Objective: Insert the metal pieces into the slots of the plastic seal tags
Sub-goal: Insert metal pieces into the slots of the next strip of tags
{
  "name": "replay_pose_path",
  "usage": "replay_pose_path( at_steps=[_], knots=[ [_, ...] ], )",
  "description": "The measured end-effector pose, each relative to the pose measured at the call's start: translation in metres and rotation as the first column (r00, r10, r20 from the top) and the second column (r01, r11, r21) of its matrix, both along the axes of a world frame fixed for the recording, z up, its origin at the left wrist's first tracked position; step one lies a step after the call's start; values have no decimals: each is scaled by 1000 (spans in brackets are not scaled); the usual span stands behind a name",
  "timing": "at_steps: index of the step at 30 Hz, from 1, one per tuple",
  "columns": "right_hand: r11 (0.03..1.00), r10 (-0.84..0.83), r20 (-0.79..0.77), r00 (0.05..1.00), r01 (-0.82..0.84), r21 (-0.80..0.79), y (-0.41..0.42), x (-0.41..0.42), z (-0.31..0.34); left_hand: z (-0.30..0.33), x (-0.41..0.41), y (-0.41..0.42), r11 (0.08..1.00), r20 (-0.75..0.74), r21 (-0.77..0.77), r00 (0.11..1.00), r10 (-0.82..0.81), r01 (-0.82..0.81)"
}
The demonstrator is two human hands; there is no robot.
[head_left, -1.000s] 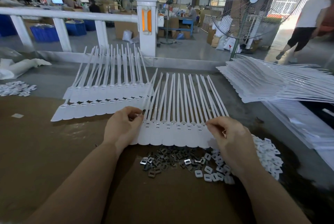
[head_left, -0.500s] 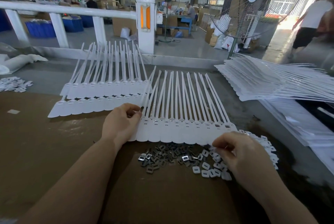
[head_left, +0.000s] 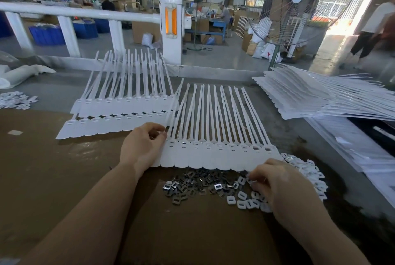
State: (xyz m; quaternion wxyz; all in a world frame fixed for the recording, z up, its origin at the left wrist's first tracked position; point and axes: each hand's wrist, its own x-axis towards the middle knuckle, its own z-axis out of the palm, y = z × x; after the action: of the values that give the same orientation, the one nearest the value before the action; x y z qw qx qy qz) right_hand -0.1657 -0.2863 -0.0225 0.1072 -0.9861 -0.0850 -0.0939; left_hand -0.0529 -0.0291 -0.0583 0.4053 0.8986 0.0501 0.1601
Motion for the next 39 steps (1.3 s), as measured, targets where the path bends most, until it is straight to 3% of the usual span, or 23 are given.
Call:
replay_pose_path(
  at_steps=[5, 9, 13, 16, 23, 39],
  knots=[
    [999, 4, 15, 1000, -5, 42, 0, 1, 0, 0, 1, 0, 1000, -1, -6, 1000, -1, 1],
    [983, -13, 105, 994, -7, 184, 0, 1, 2, 1, 0, 0, 1000, -2, -1, 1000, -5, 5],
    [937, -112, 282, 953, 8, 348, -1, 13, 6, 2, -2, -1, 1000, 9, -4, 1000, -7, 7],
    [903, -225, 246, 943, 107, 417, -4, 29, 4, 3, -3, -1, 1000, 9, -5, 1000, -11, 11],
    [919, -278, 123, 953, 226, 323, -12, 59, 8, 4, -4, -1, 1000, -2, -11, 1000, -20, 20],
    [951, -212, 296, 931, 127, 282, -20, 57, -9, 3, -4, 0, 1000, 4, -5, 1000, -11, 11]
  ],
)
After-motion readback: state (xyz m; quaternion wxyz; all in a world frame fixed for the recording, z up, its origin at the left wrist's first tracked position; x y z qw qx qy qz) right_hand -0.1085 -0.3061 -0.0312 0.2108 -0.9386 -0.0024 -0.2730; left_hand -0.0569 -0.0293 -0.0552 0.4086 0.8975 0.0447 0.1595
